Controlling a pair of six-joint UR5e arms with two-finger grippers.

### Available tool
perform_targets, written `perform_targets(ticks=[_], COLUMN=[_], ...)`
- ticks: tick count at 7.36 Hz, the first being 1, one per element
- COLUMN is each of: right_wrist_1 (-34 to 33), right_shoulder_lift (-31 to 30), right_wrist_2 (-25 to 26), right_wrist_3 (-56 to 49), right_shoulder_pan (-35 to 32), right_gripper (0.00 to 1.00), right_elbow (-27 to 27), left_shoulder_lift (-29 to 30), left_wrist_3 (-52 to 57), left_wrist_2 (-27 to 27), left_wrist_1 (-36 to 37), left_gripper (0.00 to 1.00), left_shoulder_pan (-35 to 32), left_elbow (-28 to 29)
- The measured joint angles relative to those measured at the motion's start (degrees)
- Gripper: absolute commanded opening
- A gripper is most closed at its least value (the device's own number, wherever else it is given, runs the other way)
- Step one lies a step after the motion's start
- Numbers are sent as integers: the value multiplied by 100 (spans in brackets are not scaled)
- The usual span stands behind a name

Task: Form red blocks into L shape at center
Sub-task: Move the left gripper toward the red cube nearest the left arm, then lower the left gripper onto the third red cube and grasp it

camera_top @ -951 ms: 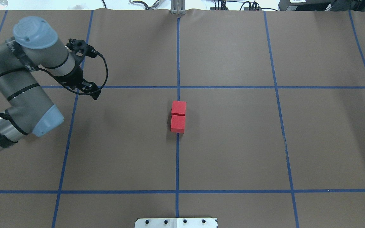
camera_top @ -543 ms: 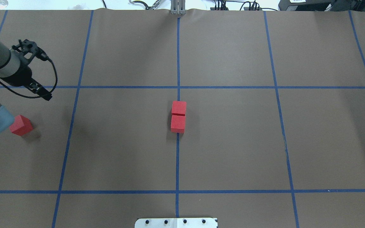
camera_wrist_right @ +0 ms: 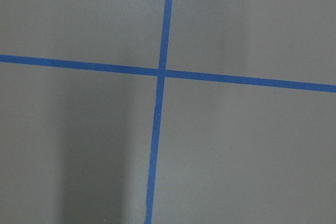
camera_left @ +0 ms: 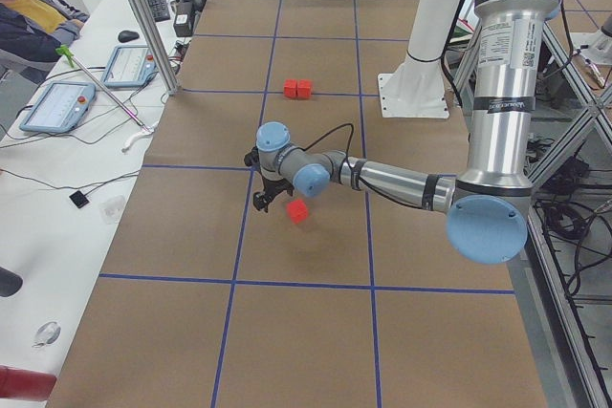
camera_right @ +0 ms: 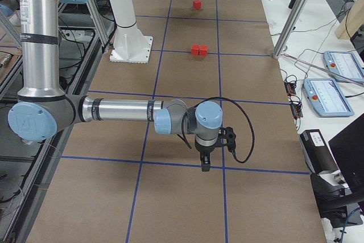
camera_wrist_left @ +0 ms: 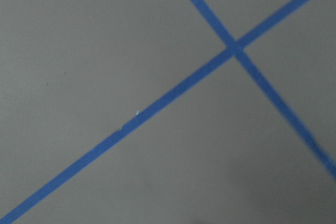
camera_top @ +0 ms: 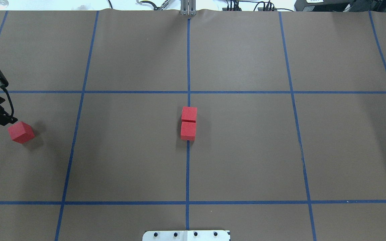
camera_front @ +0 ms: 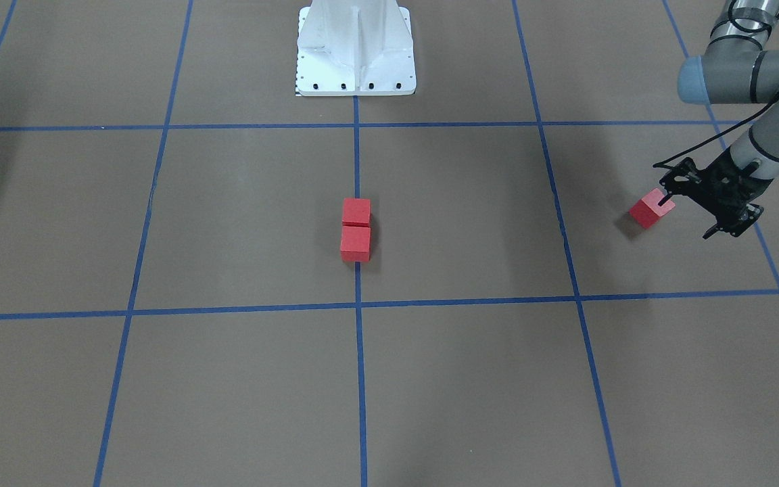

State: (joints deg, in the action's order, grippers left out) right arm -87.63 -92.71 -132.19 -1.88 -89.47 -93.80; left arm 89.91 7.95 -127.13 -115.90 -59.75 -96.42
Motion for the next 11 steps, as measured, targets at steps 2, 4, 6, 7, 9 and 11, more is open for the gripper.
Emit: perform_targets(ticks=[2,4,6,7,9,11], right_wrist_1=[2,8,9,9,9,9], right_shoulder_lift=[23,34,40,42,42,42], right_wrist_2=[0,0,0,0,0,0], right_wrist_3=[3,3,-10,-19,-26,-25], right_shoulder_pan=[0,0,0,-1,-2,0], right_gripper=[99,99,99,99,99,99], right_elbow=[-6,-7,-10,-11,-11,-9], left_shoulder_lift=[-209,-316,-361,-373,-445,-532], left_wrist_3=[99,-72,-422,-466,-478,-475], left_wrist_2=[-50,-42,111,167,208,214], left_wrist_1=[-422,-862,-1164,-1217,-1239,-1240], left_gripper=[99,99,99,99,98,91], left_shoulder_pan=[41,269,607,672,712,761], left_elbow=[-9,17,45,73,114,124])
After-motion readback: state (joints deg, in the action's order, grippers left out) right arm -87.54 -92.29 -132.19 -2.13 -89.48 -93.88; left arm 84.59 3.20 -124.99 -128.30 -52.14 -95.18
